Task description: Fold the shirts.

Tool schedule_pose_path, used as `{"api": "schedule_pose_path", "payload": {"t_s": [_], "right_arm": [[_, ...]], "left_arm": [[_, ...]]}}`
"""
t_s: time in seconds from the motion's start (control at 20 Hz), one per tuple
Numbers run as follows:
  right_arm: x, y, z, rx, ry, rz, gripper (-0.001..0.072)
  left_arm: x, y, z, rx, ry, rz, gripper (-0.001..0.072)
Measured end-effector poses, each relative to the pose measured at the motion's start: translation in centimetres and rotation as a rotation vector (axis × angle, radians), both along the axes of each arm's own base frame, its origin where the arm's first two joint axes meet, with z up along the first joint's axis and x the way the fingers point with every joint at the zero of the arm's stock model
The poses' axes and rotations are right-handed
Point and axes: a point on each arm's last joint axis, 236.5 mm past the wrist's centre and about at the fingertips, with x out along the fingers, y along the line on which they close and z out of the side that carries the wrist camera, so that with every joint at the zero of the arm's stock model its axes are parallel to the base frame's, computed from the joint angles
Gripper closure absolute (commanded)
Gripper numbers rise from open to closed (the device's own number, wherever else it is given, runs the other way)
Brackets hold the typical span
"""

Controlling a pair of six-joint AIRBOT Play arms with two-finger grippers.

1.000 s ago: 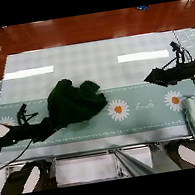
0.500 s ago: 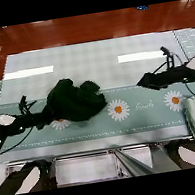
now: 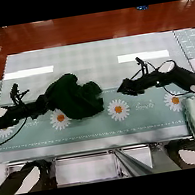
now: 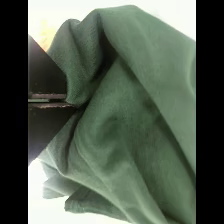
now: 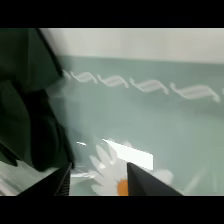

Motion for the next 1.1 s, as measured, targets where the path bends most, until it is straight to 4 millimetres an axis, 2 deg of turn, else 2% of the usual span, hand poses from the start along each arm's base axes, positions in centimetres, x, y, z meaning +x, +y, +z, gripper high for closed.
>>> {"api": "schedule_pose_path", "payload": {"t_s": [0.25,0.55,0.9,0.95,1.1], "right_arm": [[0.8,4.4,-1.0,0.062,0.037,0.063,0.0320],[3.8,7.2,-1.9,0.097,0.093,0.061,0.0320],[3.8,10.8,-3.4,0.104,0.150,0.105,0.0328],[3.9,11.4,-3.4,0.103,0.148,0.107,0.0355],[4.9,12.9,-3.5,0.098,0.134,0.069,0.0357]], "left_arm": [[0.1,0.0,0.3,-0.002,-0.005,-0.005,0.0690],[-0.3,-0.3,0.3,-0.012,0.009,-0.020,0.0689],[-0.3,-0.3,0.3,-0.012,0.010,-0.021,0.0689],[-0.3,-0.3,0.3,-0.012,0.010,-0.021,0.0689],[-0.4,-0.3,0.3,-0.013,0.010,-0.022,0.0689]]}}
